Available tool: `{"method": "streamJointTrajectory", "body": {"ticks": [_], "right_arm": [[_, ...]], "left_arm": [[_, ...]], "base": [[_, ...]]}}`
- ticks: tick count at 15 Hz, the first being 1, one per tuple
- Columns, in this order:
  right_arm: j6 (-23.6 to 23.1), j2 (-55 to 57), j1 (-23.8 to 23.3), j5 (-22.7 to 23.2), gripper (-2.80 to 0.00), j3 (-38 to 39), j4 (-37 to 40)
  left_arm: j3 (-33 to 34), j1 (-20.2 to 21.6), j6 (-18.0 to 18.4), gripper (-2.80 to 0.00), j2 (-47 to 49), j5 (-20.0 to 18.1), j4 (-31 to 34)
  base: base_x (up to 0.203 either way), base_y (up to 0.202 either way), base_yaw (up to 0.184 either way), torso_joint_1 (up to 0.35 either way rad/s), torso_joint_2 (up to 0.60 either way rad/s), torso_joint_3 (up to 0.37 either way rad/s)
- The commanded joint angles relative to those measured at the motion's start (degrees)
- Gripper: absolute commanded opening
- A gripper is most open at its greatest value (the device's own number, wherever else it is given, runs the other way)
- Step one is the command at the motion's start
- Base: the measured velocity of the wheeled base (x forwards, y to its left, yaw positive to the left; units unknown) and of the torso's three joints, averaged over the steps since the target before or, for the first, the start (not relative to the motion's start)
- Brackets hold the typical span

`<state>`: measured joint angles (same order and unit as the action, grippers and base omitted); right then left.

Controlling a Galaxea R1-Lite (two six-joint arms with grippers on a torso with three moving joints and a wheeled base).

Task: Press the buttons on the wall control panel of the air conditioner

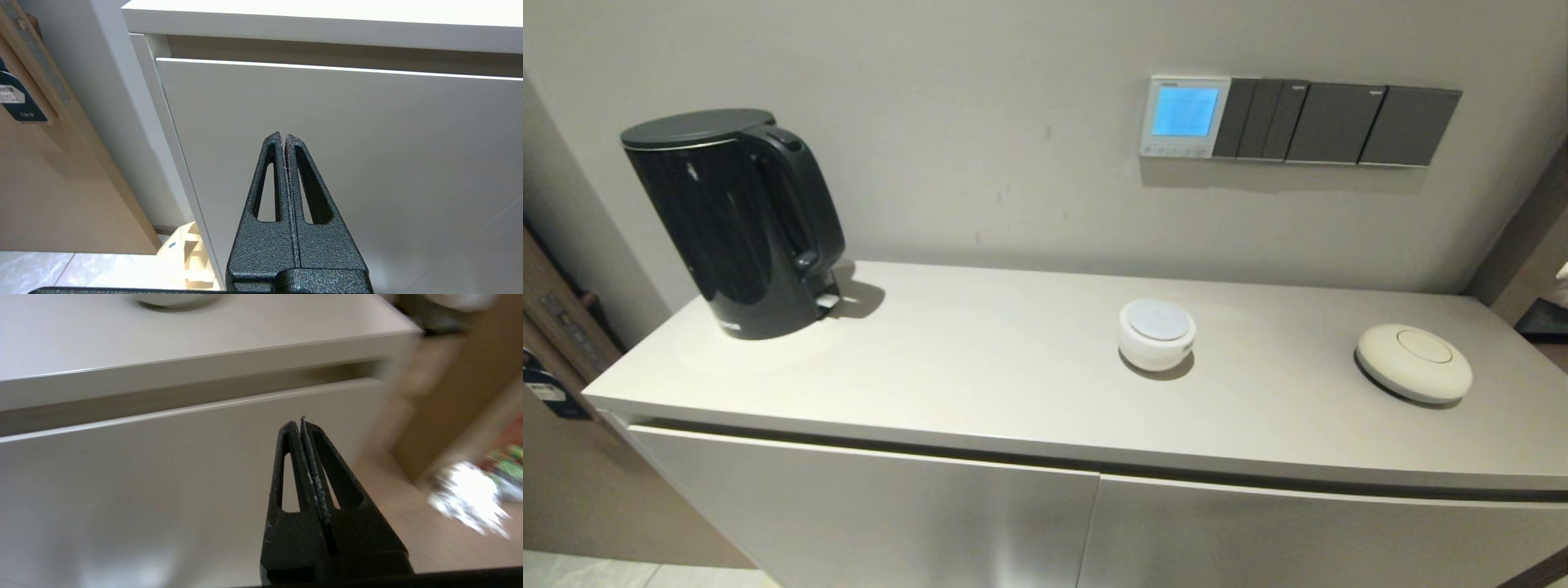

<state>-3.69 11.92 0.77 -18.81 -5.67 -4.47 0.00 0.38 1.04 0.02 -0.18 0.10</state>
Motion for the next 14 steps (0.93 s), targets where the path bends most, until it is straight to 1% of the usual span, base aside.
{"method": "streamJointTrajectory", "body": {"ticks": [1,3,4,5,9,10,12,14], "right_arm": [[-0.18,-5.62,-0.07,6.66,-2.8,3.18,-1.0],[-0.13,-10.57,-0.12,16.22,-2.8,4.76,0.17],[-0.03,-11.63,-0.15,19.03,-2.8,5.54,2.02],[0.37,-11.74,-0.06,19.5,-2.8,5.67,3.24],[1.39,-11.74,0.02,19.52,-2.8,5.59,3.58],[2.06,-11.74,0.07,19.56,-2.8,5.6,3.6],[5.24,-11.74,0.07,19.08,-2.8,5.59,4.01],[5.61,-11.57,-0.14,18.89,-2.8,5.67,4.05]], "left_arm": [[0.0,0.01,0.02,-2.8,0.06,0.01,-0.01],[0.0,0.06,0.02,-2.8,-0.02,0.01,-0.01],[0.0,0.05,0.02,-2.8,0.06,0.01,-0.01],[0.0,-0.03,0.02,-2.8,-0.01,0.03,-0.01],[0.0,-0.01,0.02,-2.8,-0.01,0.01,-0.01],[0.0,-0.03,0.02,-2.8,0.06,0.01,-0.01],[0.0,0.06,0.02,-2.8,0.06,0.01,-0.01],[0.0,-0.01,0.02,-2.8,0.05,0.01,-0.01]], "base": [[0.0,0.0,0.0,0.0,0.0,0.0],[0.0,0.0,0.0,0.0,0.0,0.0],[0.0,0.0,0.0,0.0,0.0,0.0],[0.0,0.0,0.0,0.0,0.0,0.0],[0.0,0.0,0.0,0.0,0.0,0.0],[0.0,0.0,0.0,0.0,0.0,0.0],[0.0,0.0,0.0,0.0,0.0,0.0],[0.0,0.0,0.0,0.0,0.0,0.0]]}}
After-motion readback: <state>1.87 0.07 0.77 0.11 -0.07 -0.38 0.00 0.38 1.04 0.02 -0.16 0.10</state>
